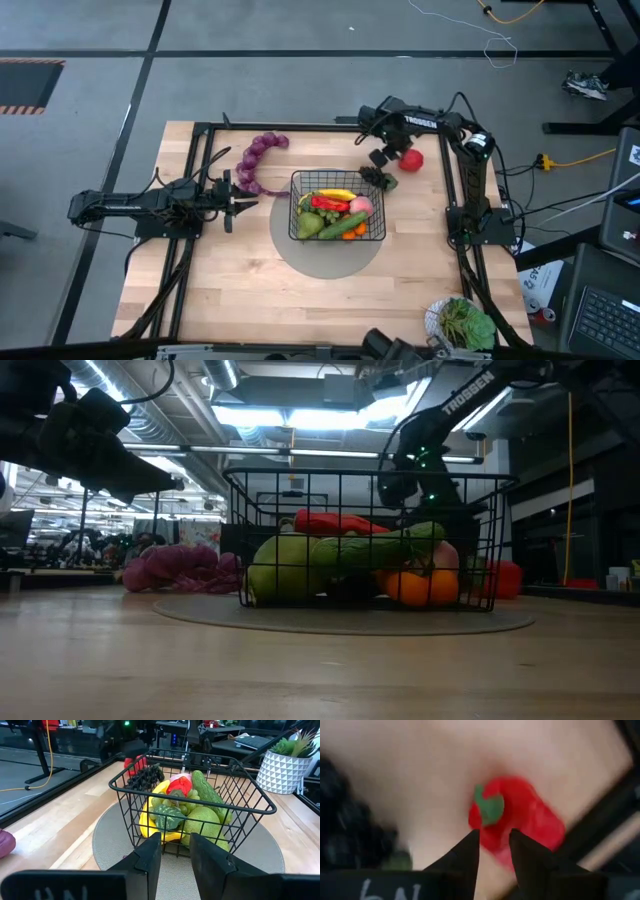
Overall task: Build produce basket
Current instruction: Put the red bell pepper into the wire basket
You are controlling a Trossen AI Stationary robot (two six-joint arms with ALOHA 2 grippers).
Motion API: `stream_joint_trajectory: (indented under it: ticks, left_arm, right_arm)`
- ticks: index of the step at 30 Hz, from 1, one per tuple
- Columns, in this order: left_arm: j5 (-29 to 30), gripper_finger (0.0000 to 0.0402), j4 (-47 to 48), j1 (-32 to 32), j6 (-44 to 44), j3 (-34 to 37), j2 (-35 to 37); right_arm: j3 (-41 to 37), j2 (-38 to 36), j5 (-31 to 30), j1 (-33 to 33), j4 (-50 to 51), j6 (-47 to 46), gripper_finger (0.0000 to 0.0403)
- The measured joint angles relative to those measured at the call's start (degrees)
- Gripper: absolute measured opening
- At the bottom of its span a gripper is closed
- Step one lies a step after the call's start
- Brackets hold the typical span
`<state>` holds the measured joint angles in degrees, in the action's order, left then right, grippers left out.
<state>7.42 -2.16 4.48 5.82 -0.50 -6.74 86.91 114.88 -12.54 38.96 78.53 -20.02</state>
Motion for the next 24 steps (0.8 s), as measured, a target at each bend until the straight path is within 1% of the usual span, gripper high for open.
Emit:
stream_joint_trajectory:
  ticks: [4, 7, 9, 12, 14, 17, 21, 24]
  left_arm:
    - [0.00, 0.0096, 0.01, 0.01, 0.01, 0.00, 0.01]
    - [0.00, 0.0096, 0.01, 0.00, -0.01, 0.00, 0.00]
    - [-0.01, 0.0096, 0.01, -0.01, 0.01, -0.01, 0.02]
    - [0.00, 0.0096, 0.01, 0.01, 0.00, -0.01, 0.02]
    - [0.00, 0.0096, 0.01, 0.00, 0.01, 0.00, 0.02]
    - [0.00, 0.0096, 0.01, -0.01, -0.02, -0.01, 0.00]
    - [-0.01, 0.0096, 0.01, 0.00, -0.02, -0.01, 0.01]
    - [0.00, 0.0096, 0.00, -0.01, 0.00, -0.01, 0.01]
  right_arm:
    - [0.00, -0.34, -0.75, -1.70, 9.13, -2.38, 0.0110]
    - [0.00, -0.34, -3.00, -2.56, 11.79, -3.50, 0.0110]
    - [-0.02, -0.35, -3.06, -2.83, 10.54, -3.21, 0.0110]
    - [-0.02, -0.56, -3.01, -3.31, 6.95, 0.08, 0.0110]
    - [-0.02, -0.56, -2.88, -3.45, 7.99, 2.37, 0.0110]
    - [-0.30, -1.15, -2.96, -3.39, 11.90, 2.24, 0.0110]
    - [-2.93, -5.75, -2.19, -3.95, 9.99, 2.26, 0.0110]
    - [-6.56, -10.20, -2.70, -5.05, 5.44, 2.78, 0.0110]
